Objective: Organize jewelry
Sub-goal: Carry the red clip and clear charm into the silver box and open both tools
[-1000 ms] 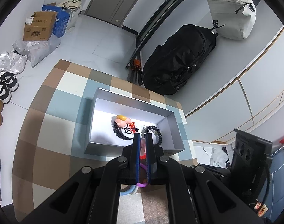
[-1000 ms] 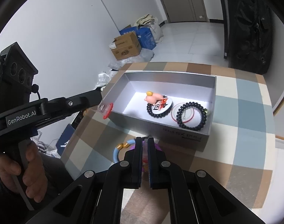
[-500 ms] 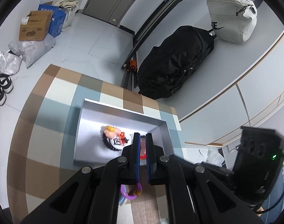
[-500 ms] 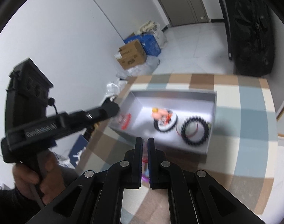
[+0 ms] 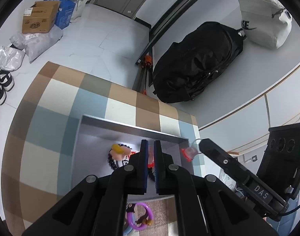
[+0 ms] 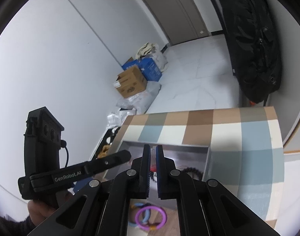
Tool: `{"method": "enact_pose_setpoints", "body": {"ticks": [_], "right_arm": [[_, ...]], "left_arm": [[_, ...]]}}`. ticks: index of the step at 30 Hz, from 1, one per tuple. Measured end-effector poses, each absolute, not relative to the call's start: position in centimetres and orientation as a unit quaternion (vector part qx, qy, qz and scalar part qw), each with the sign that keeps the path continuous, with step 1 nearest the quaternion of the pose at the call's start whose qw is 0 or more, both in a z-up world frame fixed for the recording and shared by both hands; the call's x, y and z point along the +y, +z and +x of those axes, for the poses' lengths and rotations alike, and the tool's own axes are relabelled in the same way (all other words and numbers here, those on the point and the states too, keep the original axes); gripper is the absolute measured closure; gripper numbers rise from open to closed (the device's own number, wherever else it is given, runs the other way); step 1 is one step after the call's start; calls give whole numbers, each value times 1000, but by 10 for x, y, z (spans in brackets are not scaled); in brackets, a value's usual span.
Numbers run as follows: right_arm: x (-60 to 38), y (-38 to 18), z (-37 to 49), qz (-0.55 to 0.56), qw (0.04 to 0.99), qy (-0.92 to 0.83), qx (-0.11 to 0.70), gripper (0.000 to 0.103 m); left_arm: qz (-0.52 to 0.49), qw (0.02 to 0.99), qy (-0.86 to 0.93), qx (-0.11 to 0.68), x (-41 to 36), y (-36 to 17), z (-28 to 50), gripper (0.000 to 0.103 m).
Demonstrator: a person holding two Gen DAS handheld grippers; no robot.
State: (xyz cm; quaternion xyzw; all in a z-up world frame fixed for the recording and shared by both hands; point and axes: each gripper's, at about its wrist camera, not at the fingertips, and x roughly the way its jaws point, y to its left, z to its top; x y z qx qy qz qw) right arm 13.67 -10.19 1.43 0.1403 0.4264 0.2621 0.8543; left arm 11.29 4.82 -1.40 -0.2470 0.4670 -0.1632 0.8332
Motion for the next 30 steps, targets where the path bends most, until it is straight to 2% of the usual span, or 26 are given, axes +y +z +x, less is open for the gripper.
{"method": "enact_pose_setpoints", "body": {"ticks": [10,15,18,19,20,22,24,26,30], "right_arm": [[-105,-7,153,157,842,243,456,98],[-104,-8,152,154,844,237,457,95],[-106,-7,151,157,847,233,452,94],[-107,-7,152,157,847,230,452,91],[-108,-6,151,158,847,228,453,82],[-112,-6,150,164,850,222,449,61],[-116,-3,149,167,854,221,440,33],[-117,0,147,164,858,220,434,20],[-116,2,145,151,861,220,433,16]], "left_arm": [[-237,825,-159,488,47,-22,118,102],[-241,816,-160,501,46,-25,121,100],[-260,808,-146,509,52,-28,122,75],[-277,803,-147,506,57,-30,121,61],[-286,802,-147,503,60,-30,120,52],[-291,809,-141,491,65,-27,116,47],[-283,815,-137,486,65,-23,114,44],[-273,822,-131,483,65,-21,112,41],[-242,834,-119,481,62,-17,111,40]]}}
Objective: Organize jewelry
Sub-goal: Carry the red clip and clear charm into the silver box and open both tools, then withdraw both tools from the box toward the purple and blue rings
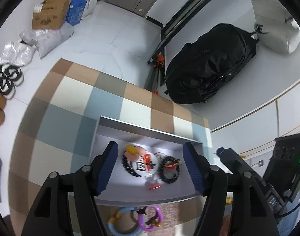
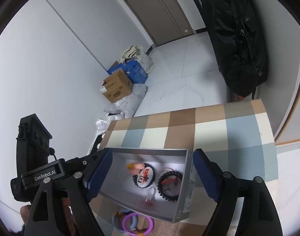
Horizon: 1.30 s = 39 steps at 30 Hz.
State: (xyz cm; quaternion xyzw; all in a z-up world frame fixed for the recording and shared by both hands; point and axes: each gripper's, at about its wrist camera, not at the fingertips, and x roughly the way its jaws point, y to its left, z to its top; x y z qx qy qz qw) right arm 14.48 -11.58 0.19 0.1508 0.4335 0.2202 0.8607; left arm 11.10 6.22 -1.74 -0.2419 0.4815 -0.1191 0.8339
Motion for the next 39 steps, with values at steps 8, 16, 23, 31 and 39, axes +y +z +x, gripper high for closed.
{"method": "enact_pose_setpoints", "body": {"ticks": [8,16,23,31,39], "right_arm": [[-115,6,134,126,869,214,428,2],[-112,6,121,101,869,209,437,0],[-109,2,106,67,871,215,436,0],[-103,-8,82,45,860,229,453,0],[-102,-14,59,24,857,240,455,0]], "left_arm": [[-202,848,-96,481,61,-14,102,39],[-145,878,-64,452,54,-8,87,25],[-124,887,-64,440,54,-9,66,23],[-98,899,-42,424,57,-9,39,23],[-102,899,-45,423,63,-15,22,23]]}}
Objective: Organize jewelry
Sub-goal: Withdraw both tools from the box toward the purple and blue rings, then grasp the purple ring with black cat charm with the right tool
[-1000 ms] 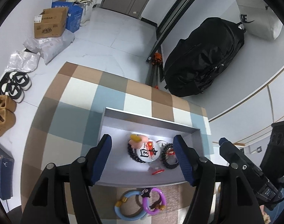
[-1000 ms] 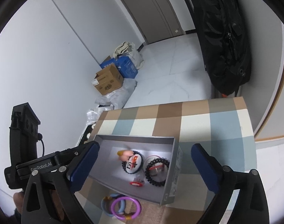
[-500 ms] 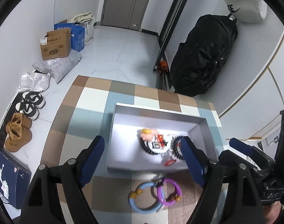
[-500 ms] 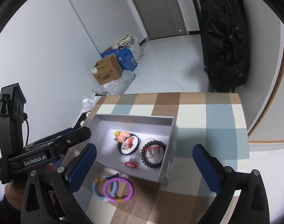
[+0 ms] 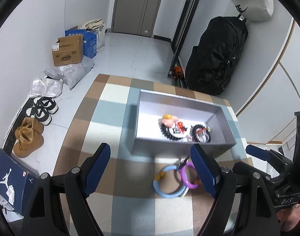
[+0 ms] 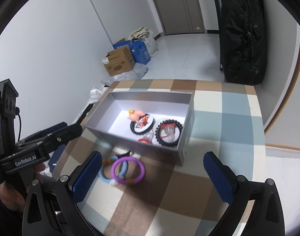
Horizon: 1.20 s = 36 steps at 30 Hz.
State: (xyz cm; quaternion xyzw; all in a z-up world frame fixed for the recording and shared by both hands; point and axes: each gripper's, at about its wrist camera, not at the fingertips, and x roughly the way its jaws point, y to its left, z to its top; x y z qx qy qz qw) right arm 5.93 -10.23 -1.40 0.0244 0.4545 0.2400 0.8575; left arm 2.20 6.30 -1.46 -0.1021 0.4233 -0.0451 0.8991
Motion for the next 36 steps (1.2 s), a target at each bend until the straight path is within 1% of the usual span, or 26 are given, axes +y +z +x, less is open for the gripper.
{"method": "enact_pose_setpoints", "body": {"ticks": [3,6,11,14,16,21,24,33,36], "right_arm": [[-99,-19,52,16,850,251,463,0],[-91,-25,47,9,840,266,473,0],[-83,-44,46,13,822,275,499,0],[-78,-57,47,13,811,275,517,4],[-74,-61,48,8,807,279,521,11],[-66,-64,51,11,809,277,519,13],[-60,-67,54,10,806,278,522,20],[-48,-69,59,-7,815,262,517,27],[-43,-69,58,-20,817,261,514,34]], "left_arm": [[-98,897,-46,429,63,-19,20,23],[-95,902,-36,420,66,-16,18,23],[-118,898,-36,423,78,-17,16,23],[-112,898,-32,424,81,-19,15,23],[-112,898,-31,425,85,-20,14,23],[-131,894,-25,428,97,-22,15,23],[-145,890,-31,432,103,-23,17,23],[-152,887,-45,434,107,-23,16,23],[-154,889,-47,429,109,-21,15,23]]}}
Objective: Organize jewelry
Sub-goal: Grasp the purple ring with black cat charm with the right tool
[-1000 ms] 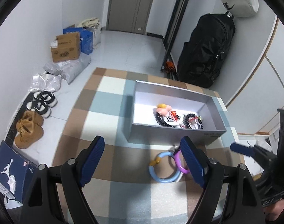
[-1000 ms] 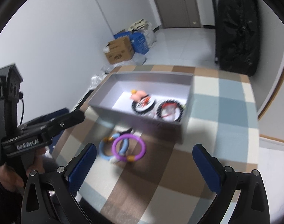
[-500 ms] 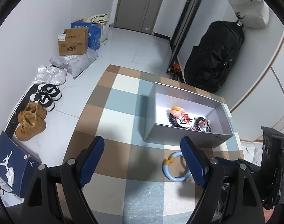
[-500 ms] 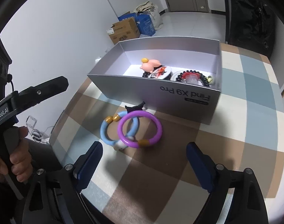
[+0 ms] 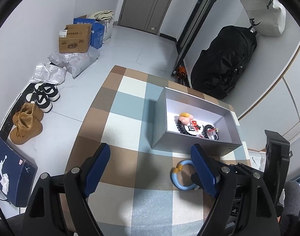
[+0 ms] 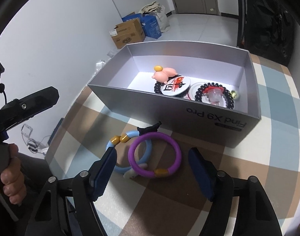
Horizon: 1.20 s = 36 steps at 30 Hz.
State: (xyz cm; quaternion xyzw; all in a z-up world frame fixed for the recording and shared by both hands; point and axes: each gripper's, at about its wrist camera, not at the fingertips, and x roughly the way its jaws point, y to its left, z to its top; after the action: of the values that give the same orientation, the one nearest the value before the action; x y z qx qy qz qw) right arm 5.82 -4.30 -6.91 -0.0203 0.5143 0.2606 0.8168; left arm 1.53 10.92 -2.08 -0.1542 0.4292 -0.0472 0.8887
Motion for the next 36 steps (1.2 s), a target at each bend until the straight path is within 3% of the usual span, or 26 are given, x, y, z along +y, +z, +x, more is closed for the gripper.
{"method": "enact_pose_setpoints", "body": {"ticks": [6,36], "right_arm": [[-40,-69,58,-37,821,250,512,50],[-77,-61,58,32,813,240,529,55]], "left_arm": [[-167,886,-46,429,115,-21,16,23],[-135,871,-113,458,80,-36,20,23]]}}
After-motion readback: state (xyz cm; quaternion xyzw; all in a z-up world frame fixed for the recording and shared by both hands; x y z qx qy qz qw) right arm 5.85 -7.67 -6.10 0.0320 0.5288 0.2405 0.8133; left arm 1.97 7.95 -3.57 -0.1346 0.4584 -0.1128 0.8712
